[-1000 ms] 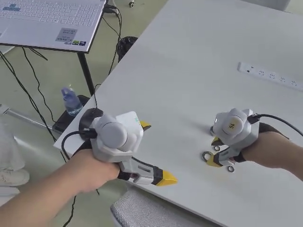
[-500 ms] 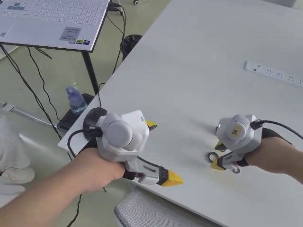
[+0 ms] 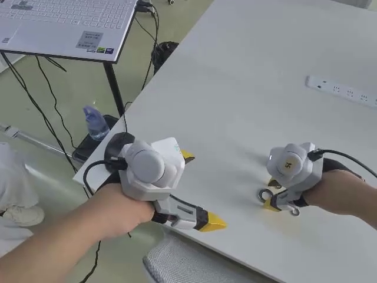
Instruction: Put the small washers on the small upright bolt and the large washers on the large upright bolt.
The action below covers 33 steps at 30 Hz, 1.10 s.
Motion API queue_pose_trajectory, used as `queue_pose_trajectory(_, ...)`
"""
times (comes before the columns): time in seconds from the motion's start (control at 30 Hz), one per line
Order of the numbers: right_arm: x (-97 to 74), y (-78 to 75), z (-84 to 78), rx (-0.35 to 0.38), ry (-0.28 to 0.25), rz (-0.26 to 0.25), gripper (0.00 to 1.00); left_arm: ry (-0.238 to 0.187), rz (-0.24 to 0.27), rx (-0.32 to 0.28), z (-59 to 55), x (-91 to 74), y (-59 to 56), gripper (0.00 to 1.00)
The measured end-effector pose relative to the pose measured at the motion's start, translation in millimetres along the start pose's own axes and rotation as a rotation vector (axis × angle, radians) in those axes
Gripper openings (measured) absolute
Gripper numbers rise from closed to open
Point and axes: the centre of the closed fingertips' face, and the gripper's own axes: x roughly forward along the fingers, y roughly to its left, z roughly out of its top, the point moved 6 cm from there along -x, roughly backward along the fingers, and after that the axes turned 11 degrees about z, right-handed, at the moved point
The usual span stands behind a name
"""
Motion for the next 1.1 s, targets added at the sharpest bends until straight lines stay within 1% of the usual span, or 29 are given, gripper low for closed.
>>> queue_pose_trajectory(0.1, -0.4, -0.6, 0.2, -0.005, 0.007, 0.004, 0.35, 0.008, -0.005, 0.000, -0.9, 0.4, -1.2, 0.89)
queue_pose_trajectory(0.2, -0.6, -1.3, 0.6, -0.002, 0.012, 0.002, 0.33, 0.008, -0.005, 0.006, -1.0, 0.5, -1.0, 0.89)
queue_pose_trajectory(0.27, -0.5, -1.7, 1.2, 0.012, 0.011, -0.004, 0.33, 0.005, -0.002, 0.001, -0.3, 0.3, -0.3, 0.88)
queue_pose_trajectory(0.4, 0.1, -1.4, 1.4, 0.002, 0.009, 0.000, 0.31, 0.014, 0.005, 0.011, 0.3, -0.5, 0.2, 0.88)
queue_pose_trajectory(0.47, 0.2, -0.2, 1.3, -0.004, 0.021, 0.000, 0.25, 0.012, 0.004, 0.010, 1.9, -1.4, -0.3, 0.87)
queue_pose_trajectory(0.57, 1.6, 0.5, 3.0, -0.007, 0.034, -0.007, 0.25, 0.014, 0.006, 0.017, 2.6, -1.9, 0.3, 0.87)
queue_pose_trajectory(0.67, 0.8, -0.7, 3.9, 0.016, 0.040, -0.004, 0.24, 0.016, 0.007, 0.018, 2.9, -2.5, 0.9, 0.86)
queue_pose_trajectory(0.77, 1.8, -1.6, 6.8, 0.028, 0.082, -0.006, 0.23, 0.019, 0.005, 0.027, 3.3, -3.6, 0.5, 0.85)
queue_pose_trajectory(0.83, 2.2, -1.2, 8.5, 0.021, 0.109, -0.004, 0.22, 0.021, 0.005, 0.029, 3.7, -4.4, 0.6, 0.85)
queue_pose_trajectory(0.97, 2.1, -1.8, 8.0, 0.031, 0.126, -0.003, 0.21, 0.019, 0.003, 0.032, 5.8, -6.1, -0.8, 0.84)
queue_pose_trajectory(1.1, 1.1, -1.0, 7.0, 0.038, 0.119, -0.004, 0.21, 0.020, 0.006, 0.035, 7.8, -6.9, -1.5, 0.83)
